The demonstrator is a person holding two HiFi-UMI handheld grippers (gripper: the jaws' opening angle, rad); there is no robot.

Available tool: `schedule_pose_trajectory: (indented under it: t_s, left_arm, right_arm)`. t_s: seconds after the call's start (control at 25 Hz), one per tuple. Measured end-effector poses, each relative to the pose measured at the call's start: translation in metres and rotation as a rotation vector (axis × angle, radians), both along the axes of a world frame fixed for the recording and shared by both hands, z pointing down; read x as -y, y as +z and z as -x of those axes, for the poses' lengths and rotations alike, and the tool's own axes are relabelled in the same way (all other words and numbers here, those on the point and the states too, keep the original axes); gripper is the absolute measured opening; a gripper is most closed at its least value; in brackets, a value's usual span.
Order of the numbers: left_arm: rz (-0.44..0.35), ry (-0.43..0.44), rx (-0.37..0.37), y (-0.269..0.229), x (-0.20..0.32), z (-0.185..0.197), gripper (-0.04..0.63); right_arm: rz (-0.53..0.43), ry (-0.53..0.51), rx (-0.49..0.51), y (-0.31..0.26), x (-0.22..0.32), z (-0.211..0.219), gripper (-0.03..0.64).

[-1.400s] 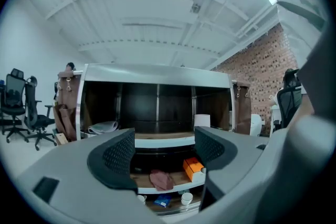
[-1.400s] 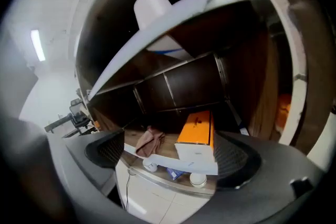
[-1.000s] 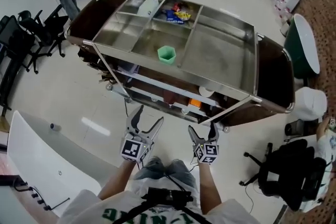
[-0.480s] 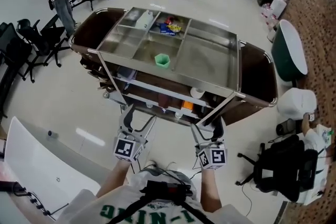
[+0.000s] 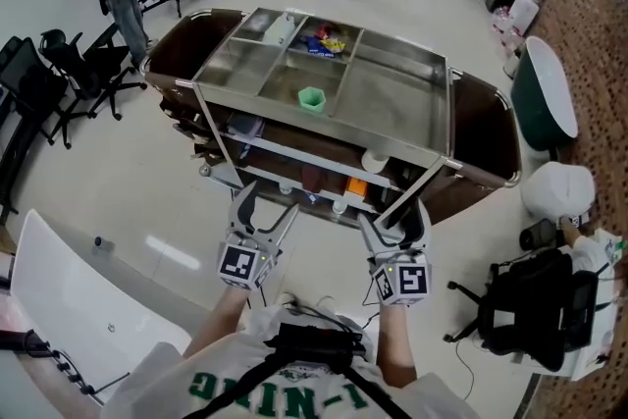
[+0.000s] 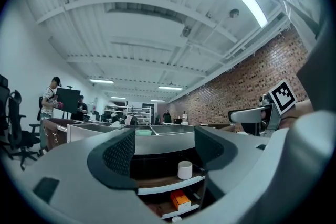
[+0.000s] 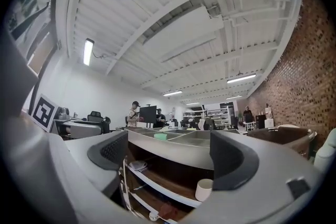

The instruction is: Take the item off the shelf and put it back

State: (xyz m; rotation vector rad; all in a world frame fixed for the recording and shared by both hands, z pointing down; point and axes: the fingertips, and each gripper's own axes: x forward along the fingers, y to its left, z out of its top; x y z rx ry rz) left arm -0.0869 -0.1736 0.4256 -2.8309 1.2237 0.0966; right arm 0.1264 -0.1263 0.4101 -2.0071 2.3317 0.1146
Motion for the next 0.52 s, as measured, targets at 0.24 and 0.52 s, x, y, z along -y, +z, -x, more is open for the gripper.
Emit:
schedule_pose_trajectory:
  t_s: [0.24,0.52]
  left_arm:
    - [-0.010,0.005,-0.016,0.001,-0.006,0.004,0.334]
    - [-0.018,-0.002,-0.038,-0.001,-0.013,0.009,0.333]
  right_arm:
    - [0.011,-0.011,-0.004,0.006,-0.006,0.006,0.508]
    - [0.019,-0.026,-0.003,0.014,-0.018,0.016,0.508]
